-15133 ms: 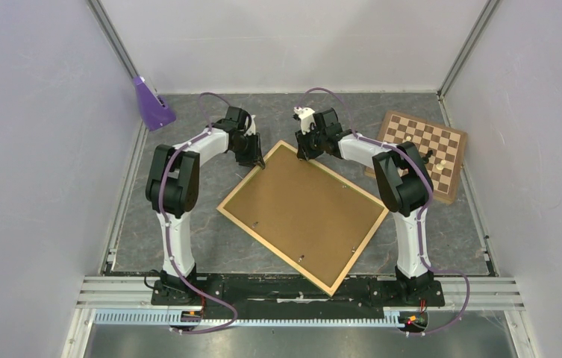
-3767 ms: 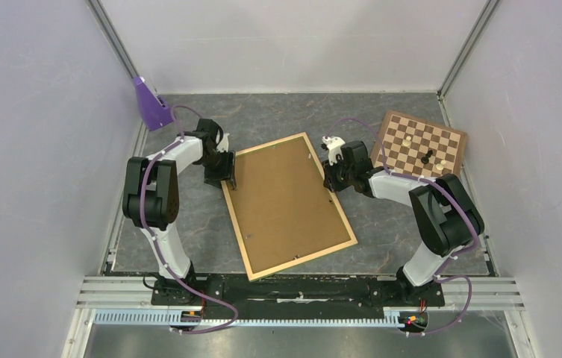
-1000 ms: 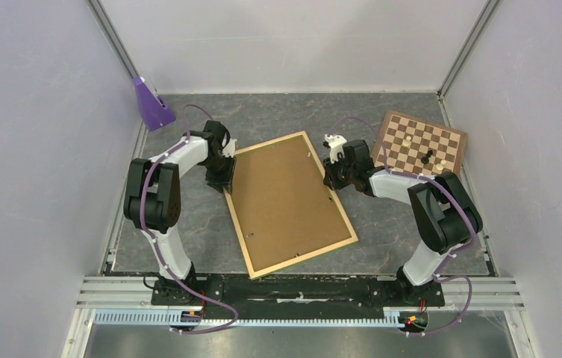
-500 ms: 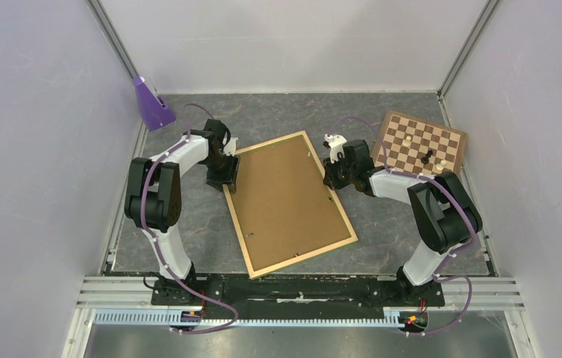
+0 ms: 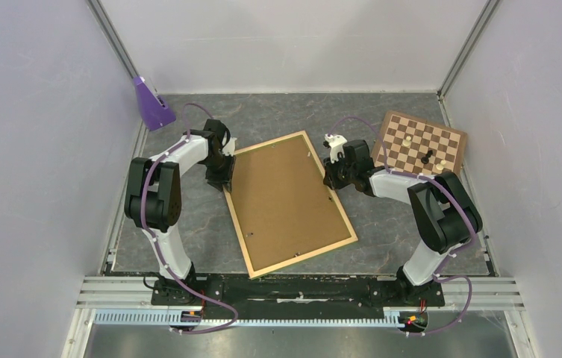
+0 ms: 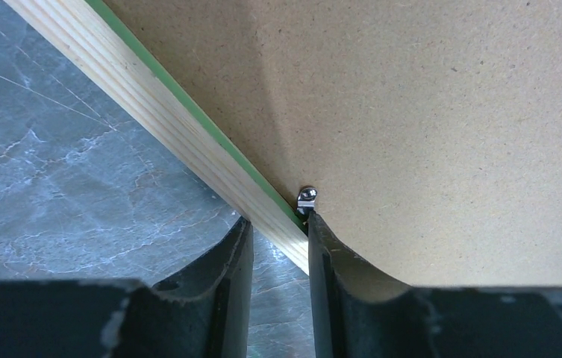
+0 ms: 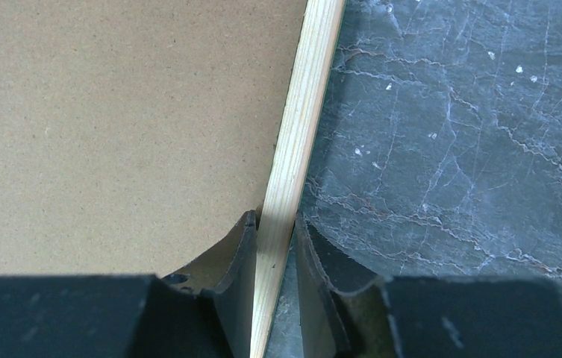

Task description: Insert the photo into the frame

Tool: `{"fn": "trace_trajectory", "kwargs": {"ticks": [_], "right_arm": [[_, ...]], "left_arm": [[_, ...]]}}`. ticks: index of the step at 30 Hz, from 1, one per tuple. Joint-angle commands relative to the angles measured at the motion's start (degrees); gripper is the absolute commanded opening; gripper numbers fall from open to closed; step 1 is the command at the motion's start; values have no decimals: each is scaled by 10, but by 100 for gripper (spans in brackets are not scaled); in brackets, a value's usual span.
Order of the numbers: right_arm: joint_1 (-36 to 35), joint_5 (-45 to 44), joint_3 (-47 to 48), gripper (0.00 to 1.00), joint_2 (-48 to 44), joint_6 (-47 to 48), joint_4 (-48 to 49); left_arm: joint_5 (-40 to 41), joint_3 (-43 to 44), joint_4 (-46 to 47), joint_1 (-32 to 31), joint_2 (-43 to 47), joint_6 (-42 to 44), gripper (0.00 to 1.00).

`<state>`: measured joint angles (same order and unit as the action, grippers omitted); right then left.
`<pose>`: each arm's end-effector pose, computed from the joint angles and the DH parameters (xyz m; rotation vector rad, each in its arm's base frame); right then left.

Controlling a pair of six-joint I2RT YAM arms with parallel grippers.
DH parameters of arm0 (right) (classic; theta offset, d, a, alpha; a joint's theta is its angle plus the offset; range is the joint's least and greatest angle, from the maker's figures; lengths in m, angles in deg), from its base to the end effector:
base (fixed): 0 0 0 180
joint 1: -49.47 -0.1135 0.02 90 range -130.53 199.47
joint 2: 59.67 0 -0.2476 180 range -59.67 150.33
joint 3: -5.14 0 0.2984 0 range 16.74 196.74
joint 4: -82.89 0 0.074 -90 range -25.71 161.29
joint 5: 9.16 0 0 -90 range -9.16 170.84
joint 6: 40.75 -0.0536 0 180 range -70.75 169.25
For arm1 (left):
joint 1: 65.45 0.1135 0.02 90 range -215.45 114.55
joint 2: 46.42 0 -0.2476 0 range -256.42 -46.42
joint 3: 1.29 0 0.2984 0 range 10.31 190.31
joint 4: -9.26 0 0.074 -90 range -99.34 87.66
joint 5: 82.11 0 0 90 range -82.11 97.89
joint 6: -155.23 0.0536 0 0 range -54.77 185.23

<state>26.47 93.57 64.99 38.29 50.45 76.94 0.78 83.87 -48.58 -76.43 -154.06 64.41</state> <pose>0.3450 0.1593 0.0867 -0.6031 2.2814 0.4471 0.3837 -0.0812 0.1100 0.2794 2.9661 -0.2100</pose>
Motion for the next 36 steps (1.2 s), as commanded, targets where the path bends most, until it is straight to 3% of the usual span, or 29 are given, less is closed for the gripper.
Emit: {"fn": "trace_trajectory", "kwargs": {"ticks": [1,9,15,19,36], "right_arm": [[-2,8,2,25,19,8,-10],[-2,9,1,25,20,9,-10],[-2,12,2,24,22,9,-10],[-1,13,2,25,22,9,-10],[2,15,2,24,25,8,-10]], "left_arm": [[-1,14,38,-2,-11,26,29],[3,12,50,-2,-4,36,13],[-3,10,52,-2,4,15,40],[-8,5,62,-2,1,14,50],[5,-10,52,-2,8,30,48]]}}
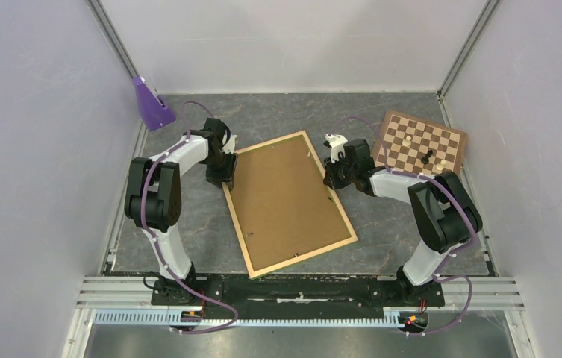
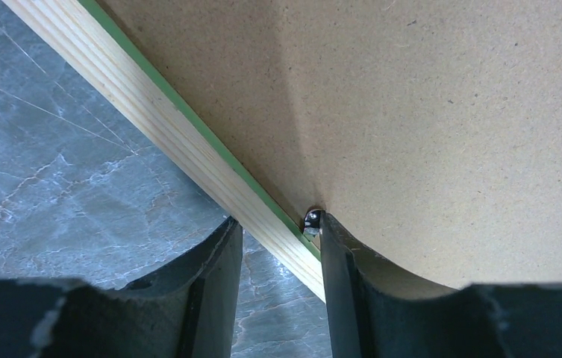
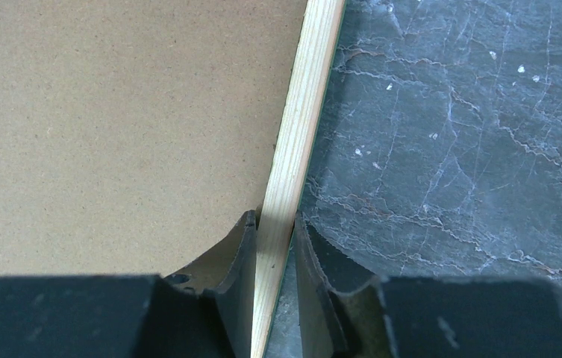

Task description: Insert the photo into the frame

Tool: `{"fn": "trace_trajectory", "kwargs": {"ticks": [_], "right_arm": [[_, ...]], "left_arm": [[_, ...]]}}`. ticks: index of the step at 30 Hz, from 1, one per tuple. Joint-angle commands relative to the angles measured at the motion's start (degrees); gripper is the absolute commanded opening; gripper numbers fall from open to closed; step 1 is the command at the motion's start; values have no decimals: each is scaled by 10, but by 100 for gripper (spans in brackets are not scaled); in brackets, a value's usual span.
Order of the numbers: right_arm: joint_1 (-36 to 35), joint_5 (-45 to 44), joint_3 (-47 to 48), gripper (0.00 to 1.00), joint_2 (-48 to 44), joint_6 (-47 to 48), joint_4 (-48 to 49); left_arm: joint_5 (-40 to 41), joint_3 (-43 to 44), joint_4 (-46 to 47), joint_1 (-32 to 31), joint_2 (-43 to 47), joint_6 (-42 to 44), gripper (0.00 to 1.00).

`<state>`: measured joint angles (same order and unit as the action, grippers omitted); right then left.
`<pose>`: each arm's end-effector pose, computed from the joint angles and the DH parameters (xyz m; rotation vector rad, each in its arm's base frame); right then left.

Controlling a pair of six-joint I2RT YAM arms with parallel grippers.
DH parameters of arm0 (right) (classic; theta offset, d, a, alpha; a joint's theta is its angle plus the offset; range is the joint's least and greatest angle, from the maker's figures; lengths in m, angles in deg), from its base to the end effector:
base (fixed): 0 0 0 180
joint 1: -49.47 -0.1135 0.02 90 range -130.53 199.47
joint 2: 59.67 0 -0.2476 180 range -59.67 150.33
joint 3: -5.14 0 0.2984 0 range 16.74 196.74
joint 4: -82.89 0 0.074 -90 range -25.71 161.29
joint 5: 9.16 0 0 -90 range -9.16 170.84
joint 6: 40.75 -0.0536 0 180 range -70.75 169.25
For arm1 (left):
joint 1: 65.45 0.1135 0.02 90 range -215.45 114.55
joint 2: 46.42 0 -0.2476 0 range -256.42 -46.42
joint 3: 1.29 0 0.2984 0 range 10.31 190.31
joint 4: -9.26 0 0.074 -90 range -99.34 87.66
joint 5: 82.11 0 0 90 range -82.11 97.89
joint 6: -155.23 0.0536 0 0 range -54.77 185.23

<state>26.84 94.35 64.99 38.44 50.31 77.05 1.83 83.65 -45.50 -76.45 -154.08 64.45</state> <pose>0.3457 0.1577 0.0861 -0.5996 2.2828 0.4611 0.3896 -0.0815 0.1099 0.2779 2.9162 -0.1872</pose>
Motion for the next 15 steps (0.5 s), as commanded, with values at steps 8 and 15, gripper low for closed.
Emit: {"fn": "trace_trajectory", "kwargs": {"ticks": [8,15], "right_arm": [[-1,9,2,24,23,8,-11],[-1,10,2,24,23,8,-11]], "left_arm": [[-10,-10,9,-2,13,36,49],[-5,-8,8,-2,8,49,48]]}}
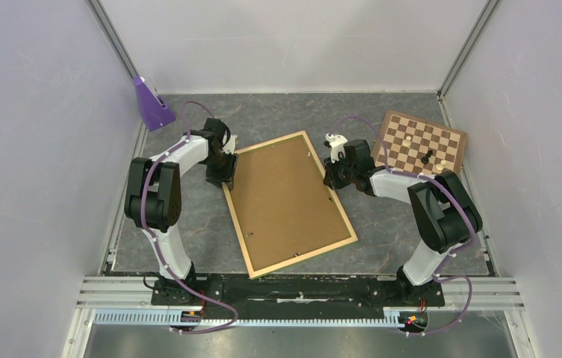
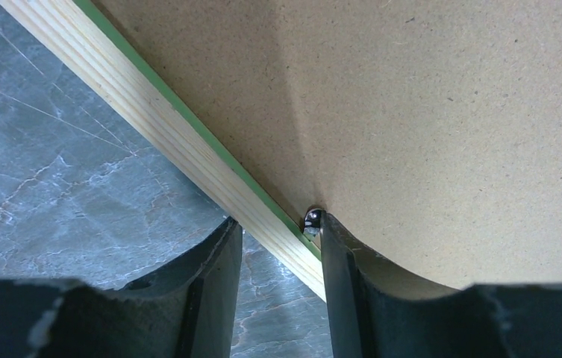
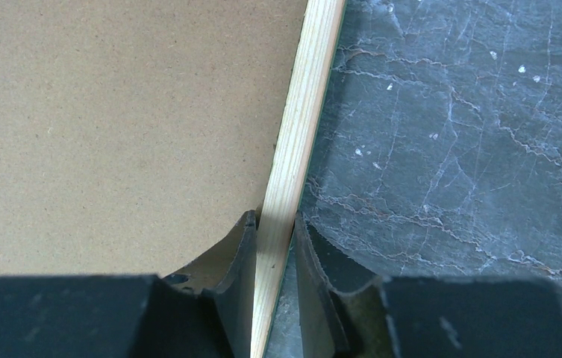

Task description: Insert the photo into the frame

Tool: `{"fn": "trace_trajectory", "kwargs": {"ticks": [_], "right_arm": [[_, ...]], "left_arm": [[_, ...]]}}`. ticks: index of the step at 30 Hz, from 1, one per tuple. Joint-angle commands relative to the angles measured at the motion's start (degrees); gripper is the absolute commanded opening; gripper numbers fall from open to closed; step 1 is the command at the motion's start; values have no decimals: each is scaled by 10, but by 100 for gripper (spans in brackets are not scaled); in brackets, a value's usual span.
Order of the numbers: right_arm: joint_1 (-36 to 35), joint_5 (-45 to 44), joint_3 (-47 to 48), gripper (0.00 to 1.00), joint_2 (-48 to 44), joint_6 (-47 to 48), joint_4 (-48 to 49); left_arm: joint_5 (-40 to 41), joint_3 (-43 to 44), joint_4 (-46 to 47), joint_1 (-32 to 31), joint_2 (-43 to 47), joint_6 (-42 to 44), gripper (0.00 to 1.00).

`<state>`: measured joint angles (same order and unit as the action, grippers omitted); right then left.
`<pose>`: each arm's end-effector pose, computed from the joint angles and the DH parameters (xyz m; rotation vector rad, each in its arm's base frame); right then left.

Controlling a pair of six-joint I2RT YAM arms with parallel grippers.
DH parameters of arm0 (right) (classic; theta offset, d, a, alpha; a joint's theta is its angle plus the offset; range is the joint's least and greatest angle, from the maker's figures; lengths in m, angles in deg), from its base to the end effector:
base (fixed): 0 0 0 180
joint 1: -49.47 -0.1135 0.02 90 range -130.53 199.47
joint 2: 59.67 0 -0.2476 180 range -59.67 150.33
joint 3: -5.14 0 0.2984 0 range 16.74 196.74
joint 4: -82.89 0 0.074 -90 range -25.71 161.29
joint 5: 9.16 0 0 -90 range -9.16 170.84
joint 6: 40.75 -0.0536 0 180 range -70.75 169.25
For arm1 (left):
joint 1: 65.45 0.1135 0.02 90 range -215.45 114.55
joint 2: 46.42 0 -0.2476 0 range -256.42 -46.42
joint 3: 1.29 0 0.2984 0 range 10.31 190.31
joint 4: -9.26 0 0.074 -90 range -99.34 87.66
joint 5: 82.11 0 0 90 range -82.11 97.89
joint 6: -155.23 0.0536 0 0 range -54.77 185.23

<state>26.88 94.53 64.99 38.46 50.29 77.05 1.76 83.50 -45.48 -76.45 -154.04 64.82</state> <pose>0.3458 0.1576 0.0860 -0.5999 2.2830 0.4645 0.3890 -0.0814 0.1094 0.2875 2.9165 -0.1879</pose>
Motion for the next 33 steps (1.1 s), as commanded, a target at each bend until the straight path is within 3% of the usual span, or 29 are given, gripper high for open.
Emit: {"fn": "trace_trajectory", "kwargs": {"ticks": [1,15,22,33], "right_arm": [[0,8,2,24,22,8,-12],[0,6,2,24,24,8,-11],[0,8,4,24,28,8,-11],[0,8,4,24,25,8,-11]], "left_arm": [[-5,-6,8,-2,8,48,47],[-10,-4,4,-5,6,92,35],[-9,2,-13,-16,5,110,44],[-11,7,-26,-19,-4,111,48]]}}
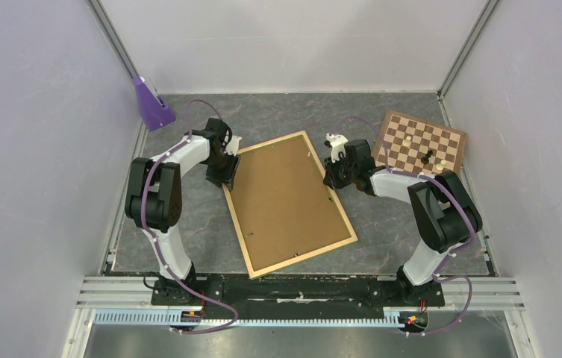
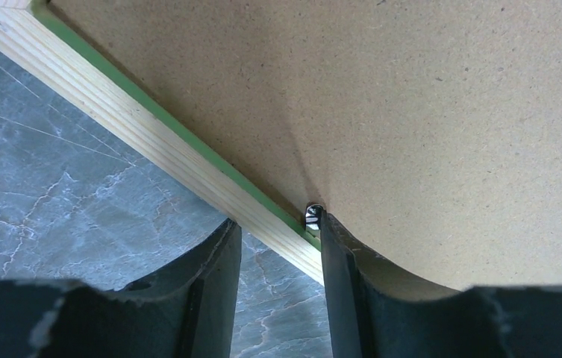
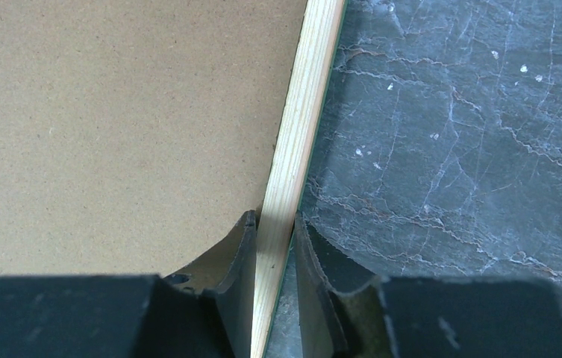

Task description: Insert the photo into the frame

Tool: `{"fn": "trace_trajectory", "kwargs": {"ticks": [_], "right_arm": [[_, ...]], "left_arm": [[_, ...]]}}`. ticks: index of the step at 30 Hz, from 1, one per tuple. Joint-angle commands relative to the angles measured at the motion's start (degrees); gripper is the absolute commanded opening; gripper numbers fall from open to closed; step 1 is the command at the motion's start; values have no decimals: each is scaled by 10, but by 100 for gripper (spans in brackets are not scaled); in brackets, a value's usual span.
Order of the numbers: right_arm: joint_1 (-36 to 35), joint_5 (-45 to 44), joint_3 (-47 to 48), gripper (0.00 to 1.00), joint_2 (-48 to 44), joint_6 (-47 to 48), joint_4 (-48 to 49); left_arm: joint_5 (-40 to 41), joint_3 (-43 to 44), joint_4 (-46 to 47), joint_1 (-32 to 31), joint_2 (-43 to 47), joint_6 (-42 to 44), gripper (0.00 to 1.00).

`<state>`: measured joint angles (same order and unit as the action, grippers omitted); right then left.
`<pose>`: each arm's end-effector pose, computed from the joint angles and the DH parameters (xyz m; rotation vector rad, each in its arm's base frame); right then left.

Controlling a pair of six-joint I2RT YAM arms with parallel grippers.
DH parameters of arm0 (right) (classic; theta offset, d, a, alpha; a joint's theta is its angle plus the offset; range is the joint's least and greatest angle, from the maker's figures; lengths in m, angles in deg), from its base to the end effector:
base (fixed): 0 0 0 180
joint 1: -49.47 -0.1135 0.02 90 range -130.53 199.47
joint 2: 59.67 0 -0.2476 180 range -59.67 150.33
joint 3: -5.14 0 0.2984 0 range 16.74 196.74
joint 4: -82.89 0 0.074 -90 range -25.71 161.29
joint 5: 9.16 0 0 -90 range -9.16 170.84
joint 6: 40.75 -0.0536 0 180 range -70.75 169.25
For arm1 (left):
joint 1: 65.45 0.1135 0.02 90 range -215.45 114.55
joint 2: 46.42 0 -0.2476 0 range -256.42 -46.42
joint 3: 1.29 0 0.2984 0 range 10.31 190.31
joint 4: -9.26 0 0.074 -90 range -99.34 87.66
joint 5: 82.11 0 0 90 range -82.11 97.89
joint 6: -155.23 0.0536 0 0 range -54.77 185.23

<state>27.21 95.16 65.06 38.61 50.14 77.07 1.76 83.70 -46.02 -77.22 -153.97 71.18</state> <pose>0.3466 0.1562 0.0856 -0.5958 2.2849 0.4758 0.3875 -0.0866 0.1107 0.4678 2.8927 -0.1725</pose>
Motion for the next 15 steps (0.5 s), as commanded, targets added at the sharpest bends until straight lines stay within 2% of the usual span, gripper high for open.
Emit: {"fn": "trace_trajectory", "kwargs": {"ticks": [1,10,15], "right_arm": [[-4,2,3,24,23,10,-11],[-3,3,3,24,22,9,-11],[-3,3,2,24,21,9,-12]], "left_arm": [[-11,5,-21,-11,-5,47,48],[1,3,-25,-11,-1,58,48],[5,0,-13,-11,-1,57,42]]}}
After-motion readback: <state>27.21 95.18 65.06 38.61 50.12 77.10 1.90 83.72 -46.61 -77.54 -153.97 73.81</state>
